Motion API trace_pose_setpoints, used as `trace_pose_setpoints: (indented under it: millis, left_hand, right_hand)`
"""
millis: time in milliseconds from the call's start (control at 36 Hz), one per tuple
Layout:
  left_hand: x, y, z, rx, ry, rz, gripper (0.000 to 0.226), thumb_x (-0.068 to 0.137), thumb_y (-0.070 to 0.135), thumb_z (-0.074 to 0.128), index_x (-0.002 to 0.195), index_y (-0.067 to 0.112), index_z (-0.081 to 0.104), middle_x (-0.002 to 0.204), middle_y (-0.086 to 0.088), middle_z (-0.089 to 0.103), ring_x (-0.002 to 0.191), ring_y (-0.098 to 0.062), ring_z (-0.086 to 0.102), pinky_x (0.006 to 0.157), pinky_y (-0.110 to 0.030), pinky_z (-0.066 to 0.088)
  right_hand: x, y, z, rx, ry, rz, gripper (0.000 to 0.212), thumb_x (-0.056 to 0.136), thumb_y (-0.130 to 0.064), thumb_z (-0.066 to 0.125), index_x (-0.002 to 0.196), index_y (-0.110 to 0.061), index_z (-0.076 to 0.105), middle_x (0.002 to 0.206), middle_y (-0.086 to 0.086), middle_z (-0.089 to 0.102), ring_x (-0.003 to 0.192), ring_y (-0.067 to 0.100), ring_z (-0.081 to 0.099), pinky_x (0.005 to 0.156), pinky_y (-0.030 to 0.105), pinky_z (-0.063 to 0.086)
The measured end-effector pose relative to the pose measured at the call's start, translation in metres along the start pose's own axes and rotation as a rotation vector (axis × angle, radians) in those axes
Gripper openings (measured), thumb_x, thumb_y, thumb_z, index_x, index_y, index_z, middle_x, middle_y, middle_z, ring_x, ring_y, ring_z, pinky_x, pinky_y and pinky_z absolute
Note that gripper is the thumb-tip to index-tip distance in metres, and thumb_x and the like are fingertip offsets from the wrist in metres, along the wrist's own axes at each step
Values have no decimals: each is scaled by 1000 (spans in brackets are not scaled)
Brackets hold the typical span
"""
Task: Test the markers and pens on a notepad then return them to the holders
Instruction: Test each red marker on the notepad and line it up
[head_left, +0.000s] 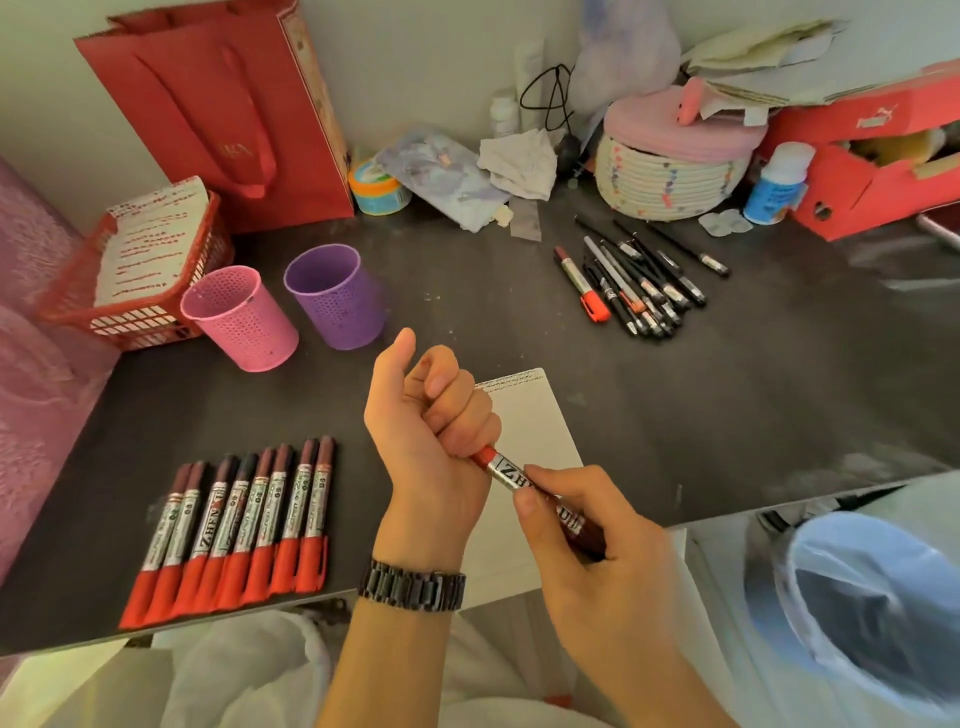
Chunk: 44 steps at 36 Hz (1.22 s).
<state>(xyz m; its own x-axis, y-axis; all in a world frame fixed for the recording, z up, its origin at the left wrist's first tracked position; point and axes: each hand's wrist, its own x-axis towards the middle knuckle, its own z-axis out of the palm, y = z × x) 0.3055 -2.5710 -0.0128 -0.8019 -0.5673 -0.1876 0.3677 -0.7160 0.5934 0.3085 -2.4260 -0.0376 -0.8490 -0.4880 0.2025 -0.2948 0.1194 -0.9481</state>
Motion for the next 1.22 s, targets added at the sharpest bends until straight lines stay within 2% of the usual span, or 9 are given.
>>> trace_pose_setpoints:
  millis: [278,500,583,667,750,889,972,1083,1222]
  left_hand:
    - [-6,3,1,39,-17,41,46,92,43,50,55,21,34,44,10,17,33,-5,15,30,-19,18]
    - [-5,21,-10,194,-38,51,37,91,36,52,60,17,44,47,6,22,39,-9,17,37,-21,19]
    - [-13,27,-26,512,-52,109,32,94,34,53,70,13,58,59,-5,42,51,-17,41,49,-25,35]
    - [-25,35,-47,906,-136,120,24,95,29,52,91,16,71,89,-7,68,82,-22,63,69,-28,53]
    - [-39,51,-66,1183,-198,-25,23,99,31,51,106,38,71,106,9,70,94,-14,66,79,-29,53]
    - [-65,88,-91,1484,-184,-77,19,95,41,61,112,47,68,100,18,71,90,-4,65,81,-21,52]
    - [-80,111,-103,1580,-77,-67,18,92,45,64,108,52,68,96,23,70,85,0,65,73,-13,49]
    - [-101,145,-132,1567,267,205,21,91,40,66,103,58,67,89,21,72,78,-1,64,72,-14,48]
    - [-117,168,-189,1471,746,486,21,90,31,69,93,51,74,94,14,70,89,1,64,79,-22,46]
  right_hand:
    - [-4,4,15,120,79,5,13,88,-38,66,91,-27,71,58,-22,53,49,-1,44,47,5,32]
    - [18,15,8,96,-150,-24,12,87,-47,64,96,-41,68,61,-9,60,52,10,49,49,20,40]
    - [27,17,2,10,-237,-19,24,80,-60,59,99,-48,66,67,-8,67,59,17,59,53,21,45]
    - [37,17,0,-35,-313,-50,26,79,-59,56,101,-50,66,73,-13,71,64,5,63,57,9,43]
    - [50,16,0,-88,-432,-75,23,80,-49,58,101,-53,68,80,-18,73,77,2,69,66,8,48]
    - [72,14,23,-241,-688,-81,29,74,-52,68,102,-56,62,93,-36,67,91,-4,63,76,13,51]
    - [79,10,47,-211,-663,-94,42,68,-54,68,108,-48,57,91,-42,64,93,-6,62,72,9,51]
    - [82,11,80,-185,-533,-108,43,66,-52,66,107,-51,52,92,-33,68,87,5,67,67,13,54]
    - [70,26,113,-451,-638,-245,40,86,-58,65,111,-64,35,116,-47,33,109,-12,42,90,4,31]
